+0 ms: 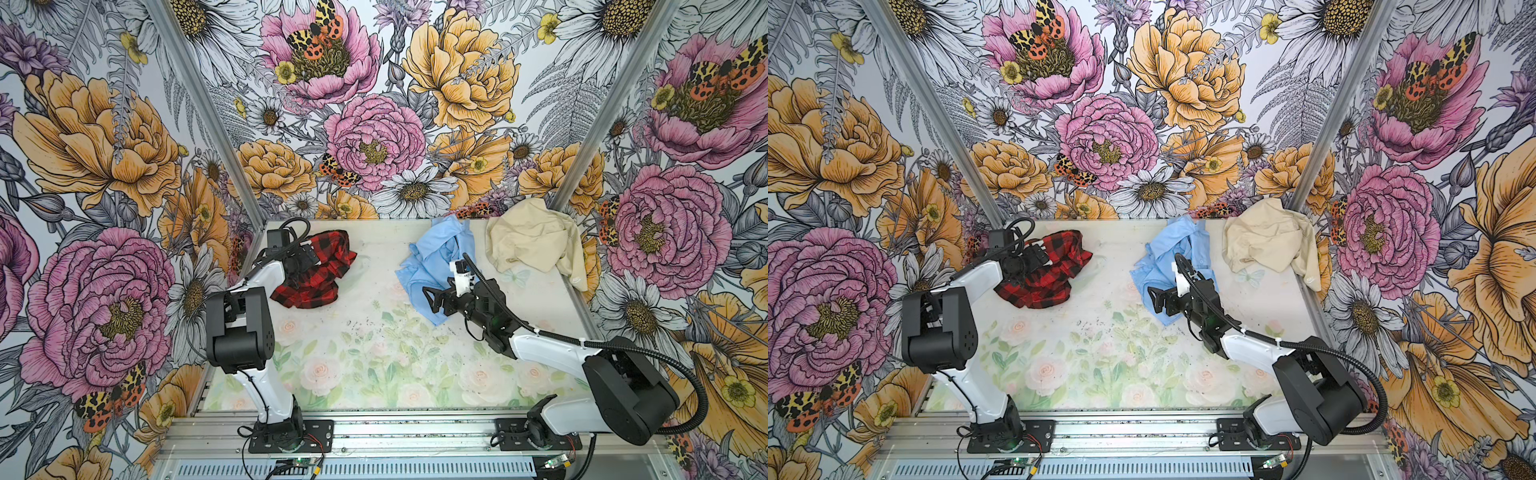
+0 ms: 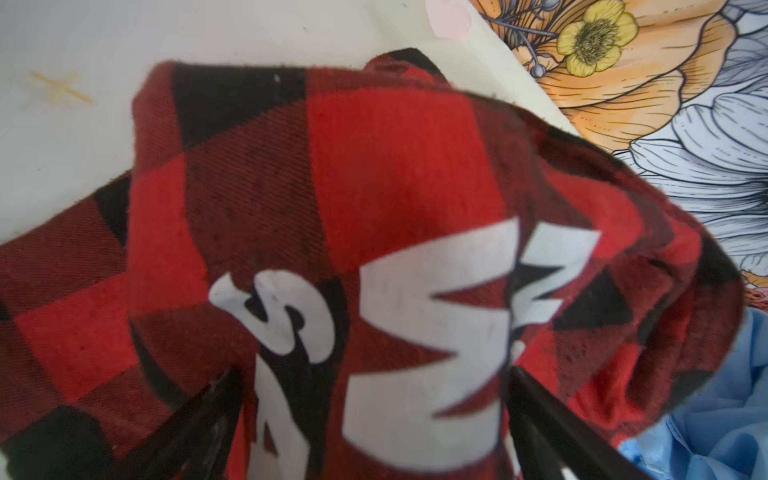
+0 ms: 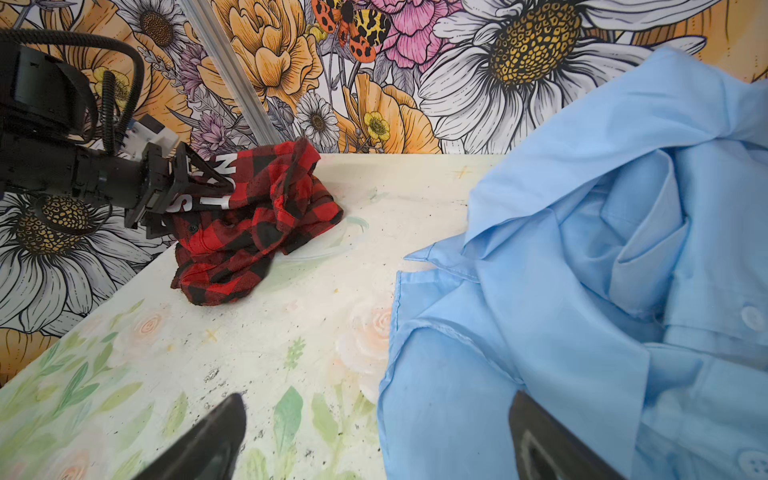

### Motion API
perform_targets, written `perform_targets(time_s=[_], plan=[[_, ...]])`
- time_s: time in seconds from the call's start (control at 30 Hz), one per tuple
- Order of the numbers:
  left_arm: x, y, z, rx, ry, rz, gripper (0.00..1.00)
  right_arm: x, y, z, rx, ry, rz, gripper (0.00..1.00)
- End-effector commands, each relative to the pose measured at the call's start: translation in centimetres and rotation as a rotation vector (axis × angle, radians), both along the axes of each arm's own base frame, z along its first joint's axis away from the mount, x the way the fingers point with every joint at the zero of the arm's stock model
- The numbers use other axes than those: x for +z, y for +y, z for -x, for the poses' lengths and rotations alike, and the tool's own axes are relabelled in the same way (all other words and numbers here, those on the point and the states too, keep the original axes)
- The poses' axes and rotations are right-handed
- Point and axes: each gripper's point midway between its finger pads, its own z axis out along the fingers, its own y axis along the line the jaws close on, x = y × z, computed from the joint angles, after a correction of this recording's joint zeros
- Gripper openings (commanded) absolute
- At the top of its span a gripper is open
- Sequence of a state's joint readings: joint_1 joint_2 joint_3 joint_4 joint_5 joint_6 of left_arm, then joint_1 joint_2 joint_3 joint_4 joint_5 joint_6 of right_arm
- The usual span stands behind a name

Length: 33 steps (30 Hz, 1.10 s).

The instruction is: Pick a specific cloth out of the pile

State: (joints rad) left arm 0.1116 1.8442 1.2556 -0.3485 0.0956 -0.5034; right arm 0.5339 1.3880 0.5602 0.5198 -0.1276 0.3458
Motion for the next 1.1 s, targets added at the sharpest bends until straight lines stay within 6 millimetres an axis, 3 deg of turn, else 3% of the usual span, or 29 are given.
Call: perform_targets(time_s=[0.0,0.3,0.4,0.5,0.57,0.63,0.73,0.93,1.07], plan=[[-1.5,0.9,-0.9,0.067,0.051,-0.05,0.99,1.4,0.6,-0.4,0.009,-0.041,-0.003,0.98],[-7.1,-0.2,-1.7,-0.003,0.218,-0.102,0.99,1.4,0.6,-0.4,0.011,-0.04,-0.002,0.98],[-7.3,-0.3,-1.9,-0.012,0.226,-0.11,0.96,1.5,0.6,-0.4,0.011,-0.042,-0.001,0.99],[-6.6,-0.2,-2.3,-0.032,0.226,-0.13,0.79,1.6,0.6,-0.3,0.011,-0.045,-0.004,0.98],[-5.5,-0.3,-2.7,-0.052,0.204,-0.124,0.53,1.7,0.5,-0.3,0.009,-0.047,-0.002,0.99],[-3.4,-0.1,-3.0,-0.057,0.162,-0.126,0.28,1.7,0.5,-0.4,0.007,-0.047,0.0,0.98],[1.2,0.8,-3.4,-0.057,0.074,-0.185,0.0,1.7,0.5,-0.3,0.009,-0.047,-0.002,0.98],[12.3,2.4,-3.2,-0.09,-0.03,-0.529,0.0,1.7,0.5,-0.3,0.009,-0.046,-0.002,0.99],[18.2,2.9,-2.1,-0.086,-0.043,-0.792,0.0,1.6,0.5,-0.4,0.009,-0.047,0.001,0.99]])
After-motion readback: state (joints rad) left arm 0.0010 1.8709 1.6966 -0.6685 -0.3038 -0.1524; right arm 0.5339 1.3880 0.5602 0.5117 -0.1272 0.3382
